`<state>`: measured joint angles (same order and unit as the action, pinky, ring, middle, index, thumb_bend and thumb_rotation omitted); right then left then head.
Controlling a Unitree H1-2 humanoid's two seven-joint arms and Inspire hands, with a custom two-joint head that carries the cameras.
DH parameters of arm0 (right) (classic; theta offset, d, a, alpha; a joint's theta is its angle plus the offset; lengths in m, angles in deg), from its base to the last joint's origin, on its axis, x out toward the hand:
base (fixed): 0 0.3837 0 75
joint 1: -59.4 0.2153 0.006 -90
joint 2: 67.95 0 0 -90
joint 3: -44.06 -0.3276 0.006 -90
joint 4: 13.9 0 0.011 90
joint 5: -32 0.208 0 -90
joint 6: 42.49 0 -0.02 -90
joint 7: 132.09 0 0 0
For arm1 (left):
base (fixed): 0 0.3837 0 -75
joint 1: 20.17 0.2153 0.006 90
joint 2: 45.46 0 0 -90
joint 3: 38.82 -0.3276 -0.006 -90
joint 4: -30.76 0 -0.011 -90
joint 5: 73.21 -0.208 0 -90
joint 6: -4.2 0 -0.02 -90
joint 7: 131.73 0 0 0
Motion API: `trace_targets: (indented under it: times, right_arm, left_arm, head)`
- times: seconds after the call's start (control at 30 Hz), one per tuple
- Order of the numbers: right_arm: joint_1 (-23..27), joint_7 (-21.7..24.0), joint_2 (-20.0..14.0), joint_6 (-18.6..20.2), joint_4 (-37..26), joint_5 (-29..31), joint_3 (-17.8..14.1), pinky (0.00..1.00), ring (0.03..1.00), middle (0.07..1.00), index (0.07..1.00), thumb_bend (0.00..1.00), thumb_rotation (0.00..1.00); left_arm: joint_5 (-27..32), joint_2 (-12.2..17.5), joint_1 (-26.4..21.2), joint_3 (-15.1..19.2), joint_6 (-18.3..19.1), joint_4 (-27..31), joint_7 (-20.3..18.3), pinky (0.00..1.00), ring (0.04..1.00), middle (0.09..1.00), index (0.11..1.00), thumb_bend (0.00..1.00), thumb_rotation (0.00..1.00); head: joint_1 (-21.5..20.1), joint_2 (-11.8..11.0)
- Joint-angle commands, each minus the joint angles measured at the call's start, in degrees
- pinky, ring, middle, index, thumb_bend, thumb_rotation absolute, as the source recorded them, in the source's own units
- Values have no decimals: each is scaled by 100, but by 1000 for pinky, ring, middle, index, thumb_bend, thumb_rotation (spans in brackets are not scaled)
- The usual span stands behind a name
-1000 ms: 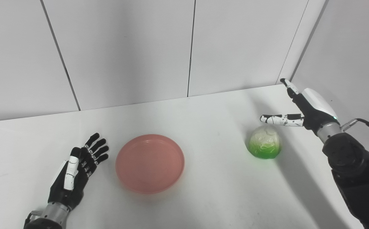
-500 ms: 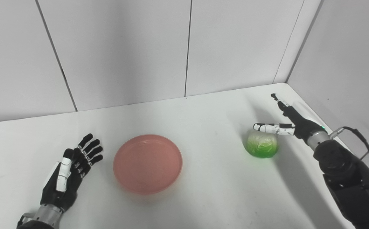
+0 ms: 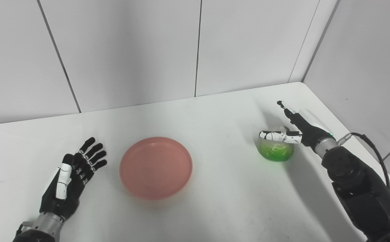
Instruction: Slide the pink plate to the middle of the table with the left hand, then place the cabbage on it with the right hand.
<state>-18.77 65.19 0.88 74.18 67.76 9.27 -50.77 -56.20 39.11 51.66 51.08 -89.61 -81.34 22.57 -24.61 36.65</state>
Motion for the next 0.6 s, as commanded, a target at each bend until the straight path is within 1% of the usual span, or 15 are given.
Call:
trace_targets:
  times: [0.0,0.2,0.37,0.57]
  right_arm:
    - [185,-100,-125,-82,19,-5,-17,861,985,1000,1000,1000,650]
    - [200,-144,-217,-162,220,-58,65,868,991,1000,1000,1000,646]
    - [139,-85,-258,-21,250,-87,88,885,996,1000,1000,1000,625]
    - [121,84,-273,20,310,-291,172,901,996,1000,1000,1000,642]
  left_arm:
    - [-54,110,266,-12,325,-182,7,861,897,914,909,824,930]
    - [-36,115,276,-6,342,-168,-27,863,900,917,911,827,924]
    - [-74,123,289,-14,379,-142,7,856,902,920,914,833,923]
    - [-79,145,297,-26,392,-133,-7,854,897,916,911,834,921]
  head:
    - [10,8]
    - [14,24]
    - [10,35]
    - [16,55]
